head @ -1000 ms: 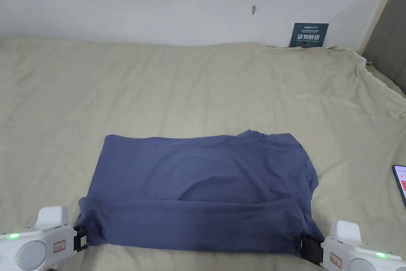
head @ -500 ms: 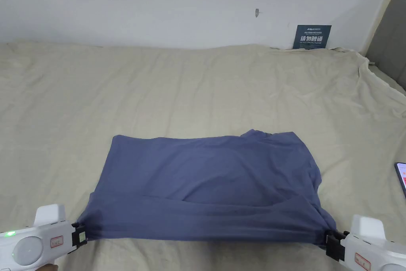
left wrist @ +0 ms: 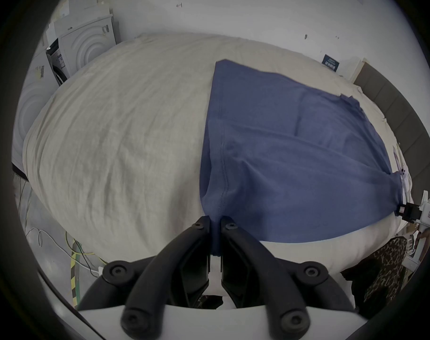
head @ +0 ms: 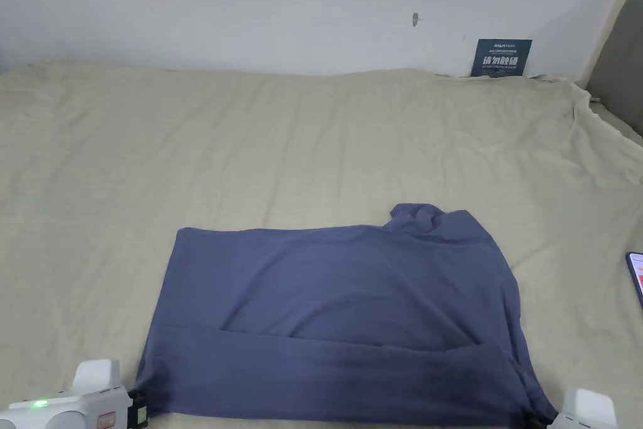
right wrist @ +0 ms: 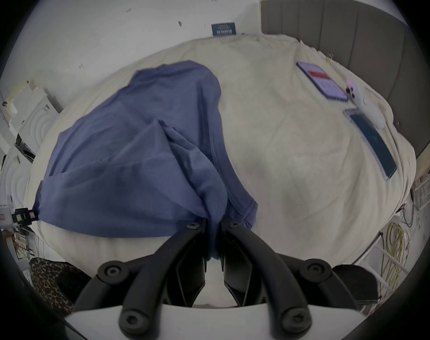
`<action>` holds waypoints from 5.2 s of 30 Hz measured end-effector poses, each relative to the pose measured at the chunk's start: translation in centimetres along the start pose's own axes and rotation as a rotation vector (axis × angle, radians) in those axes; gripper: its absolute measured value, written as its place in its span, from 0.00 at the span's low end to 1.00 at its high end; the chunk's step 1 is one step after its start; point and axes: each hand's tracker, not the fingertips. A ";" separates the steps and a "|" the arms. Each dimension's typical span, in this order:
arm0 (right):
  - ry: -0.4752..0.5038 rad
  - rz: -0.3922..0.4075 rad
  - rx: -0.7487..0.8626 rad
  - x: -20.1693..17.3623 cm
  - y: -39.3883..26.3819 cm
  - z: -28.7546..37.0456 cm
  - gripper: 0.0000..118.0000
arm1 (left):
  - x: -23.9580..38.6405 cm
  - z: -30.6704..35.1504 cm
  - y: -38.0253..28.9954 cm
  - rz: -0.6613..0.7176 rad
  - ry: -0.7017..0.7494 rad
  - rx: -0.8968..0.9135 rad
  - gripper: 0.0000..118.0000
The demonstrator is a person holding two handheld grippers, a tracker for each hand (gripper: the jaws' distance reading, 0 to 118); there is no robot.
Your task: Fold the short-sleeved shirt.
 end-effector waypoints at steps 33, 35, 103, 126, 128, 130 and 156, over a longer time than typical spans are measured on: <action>-0.006 0.152 0.817 -9.1 9.6 20.2 0.04 | 11.5 18.0 5.8 -0.166 0.062 0.836 0.02; -0.029 0.168 0.841 -9.3 9.6 20.2 0.00 | 11.2 17.8 6.1 -0.176 0.015 0.833 0.00; -0.088 0.244 0.038 -4.0 32.9 -20.1 0.56 | 6.2 -7.7 27.3 -0.144 -0.066 0.199 0.01; 0.092 0.276 0.330 -4.3 24.7 1.8 0.01 | 4.4 -0.3 20.8 -0.049 -0.041 0.246 0.01; 0.106 0.276 0.349 -4.2 22.8 4.3 0.01 | 3.9 1.3 19.6 -0.047 -0.043 0.255 0.01; 0.135 0.260 0.362 -4.1 20.8 6.9 0.01 | 3.4 2.9 18.1 -0.039 -0.051 0.262 0.01; -0.008 0.121 0.165 1.1 0.9 3.4 0.01 | 0.3 1.9 -0.3 -0.033 0.025 0.135 0.01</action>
